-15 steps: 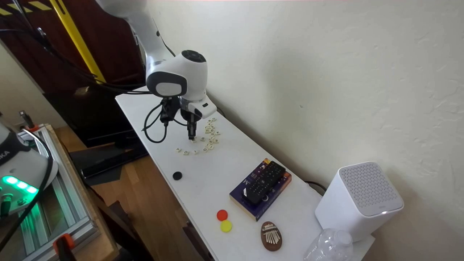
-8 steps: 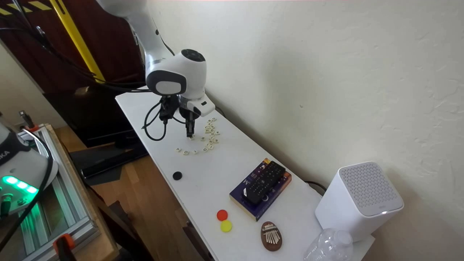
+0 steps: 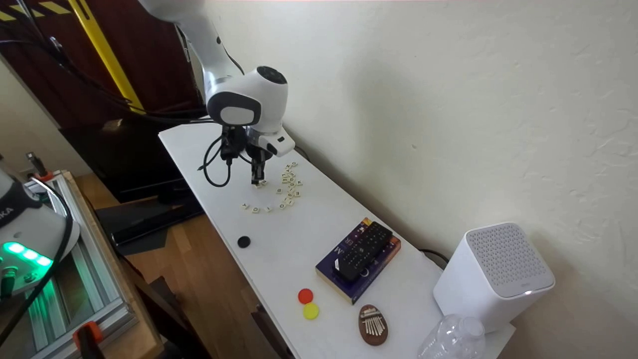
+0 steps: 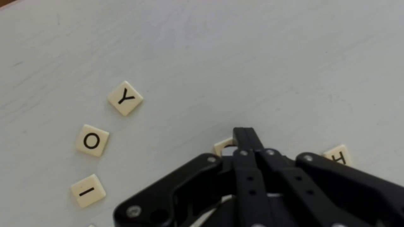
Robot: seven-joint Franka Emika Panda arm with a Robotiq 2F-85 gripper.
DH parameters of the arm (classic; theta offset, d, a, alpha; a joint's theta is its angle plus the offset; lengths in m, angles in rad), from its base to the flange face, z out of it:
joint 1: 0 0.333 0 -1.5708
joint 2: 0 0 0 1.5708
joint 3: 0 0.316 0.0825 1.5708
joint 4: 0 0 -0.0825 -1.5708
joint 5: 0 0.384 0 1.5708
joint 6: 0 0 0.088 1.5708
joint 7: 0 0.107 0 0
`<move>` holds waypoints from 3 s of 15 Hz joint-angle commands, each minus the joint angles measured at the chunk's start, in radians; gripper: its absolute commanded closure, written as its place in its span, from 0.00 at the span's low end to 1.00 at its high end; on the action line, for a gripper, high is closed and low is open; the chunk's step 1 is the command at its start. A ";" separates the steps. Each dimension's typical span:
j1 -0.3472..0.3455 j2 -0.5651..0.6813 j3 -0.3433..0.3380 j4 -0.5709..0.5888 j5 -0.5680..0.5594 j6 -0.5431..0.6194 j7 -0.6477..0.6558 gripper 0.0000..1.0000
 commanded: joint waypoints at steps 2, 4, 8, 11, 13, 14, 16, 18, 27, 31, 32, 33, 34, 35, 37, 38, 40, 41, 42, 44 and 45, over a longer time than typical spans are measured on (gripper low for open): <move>0.018 0.059 0.003 0.074 0.012 -0.054 -0.030 1.00; 0.022 0.068 0.005 0.092 0.010 -0.055 -0.043 1.00; 0.035 0.083 0.004 0.129 0.003 -0.069 -0.060 1.00; 0.037 0.092 0.005 0.150 0.004 -0.075 -0.072 1.00; 0.036 0.097 0.008 0.158 0.008 -0.074 -0.078 1.00; 0.035 0.097 0.009 0.161 0.008 -0.077 -0.080 1.00; 0.027 0.101 0.018 0.166 0.019 -0.077 -0.086 1.00; 0.021 0.102 0.026 0.167 0.028 -0.077 -0.087 1.00; -0.016 0.113 0.066 0.181 0.088 -0.088 -0.090 1.00; -0.020 0.118 0.071 0.187 0.112 -0.089 -0.088 1.00; -0.020 0.118 0.070 0.187 0.116 -0.086 -0.085 1.00; -0.021 0.117 0.071 0.185 0.121 -0.083 -0.086 1.00; -0.020 0.118 0.071 0.186 0.126 -0.082 -0.085 1.00; -0.020 0.117 0.071 0.186 0.130 -0.081 -0.084 1.00; -0.020 0.119 0.073 0.187 0.139 -0.081 -0.086 1.00; -0.018 0.120 0.073 0.188 0.141 -0.080 -0.084 1.00; -0.018 0.121 0.074 0.189 0.144 -0.077 -0.084 1.00; -0.019 0.121 0.074 0.190 0.146 -0.075 -0.084 1.00; -0.017 0.121 0.073 0.190 0.146 -0.075 -0.082 1.00; -0.015 0.121 0.072 0.191 0.146 -0.076 -0.081 1.00; -0.016 0.121 0.072 0.191 0.147 -0.076 -0.081 1.00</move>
